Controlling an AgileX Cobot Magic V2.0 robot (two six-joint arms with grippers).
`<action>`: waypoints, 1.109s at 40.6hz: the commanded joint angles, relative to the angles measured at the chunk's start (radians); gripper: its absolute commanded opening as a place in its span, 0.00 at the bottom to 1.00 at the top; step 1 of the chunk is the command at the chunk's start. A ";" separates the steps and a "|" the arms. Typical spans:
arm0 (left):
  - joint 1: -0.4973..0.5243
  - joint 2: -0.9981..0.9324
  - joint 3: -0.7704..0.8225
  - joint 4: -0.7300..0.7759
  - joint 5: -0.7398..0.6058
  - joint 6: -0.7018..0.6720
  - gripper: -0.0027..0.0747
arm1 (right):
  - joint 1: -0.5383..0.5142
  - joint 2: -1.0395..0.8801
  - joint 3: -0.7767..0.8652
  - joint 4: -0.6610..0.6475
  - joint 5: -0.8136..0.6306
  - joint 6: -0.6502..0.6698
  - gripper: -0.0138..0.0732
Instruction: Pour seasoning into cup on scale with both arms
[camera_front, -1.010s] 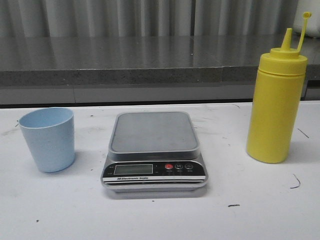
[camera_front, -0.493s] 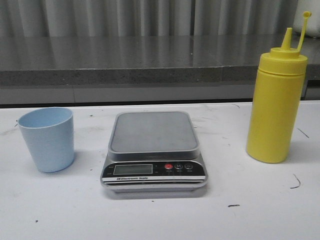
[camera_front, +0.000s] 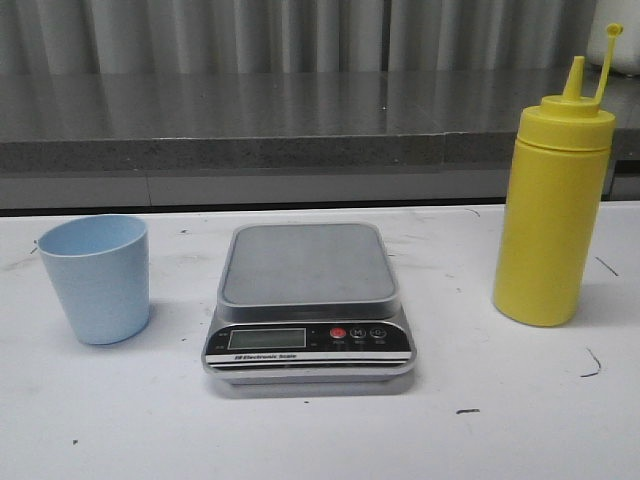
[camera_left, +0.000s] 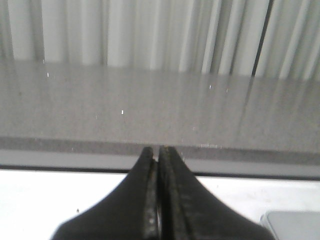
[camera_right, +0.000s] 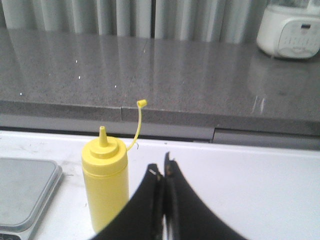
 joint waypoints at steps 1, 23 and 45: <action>0.000 0.078 -0.049 -0.009 -0.032 0.003 0.01 | -0.001 0.076 -0.050 0.019 -0.060 -0.010 0.04; 0.000 0.107 -0.051 -0.009 -0.046 0.003 0.87 | -0.001 0.094 -0.049 0.019 -0.087 -0.010 0.81; -0.148 0.421 -0.163 -0.074 0.019 0.065 0.91 | -0.001 0.094 -0.049 0.019 -0.087 -0.010 0.86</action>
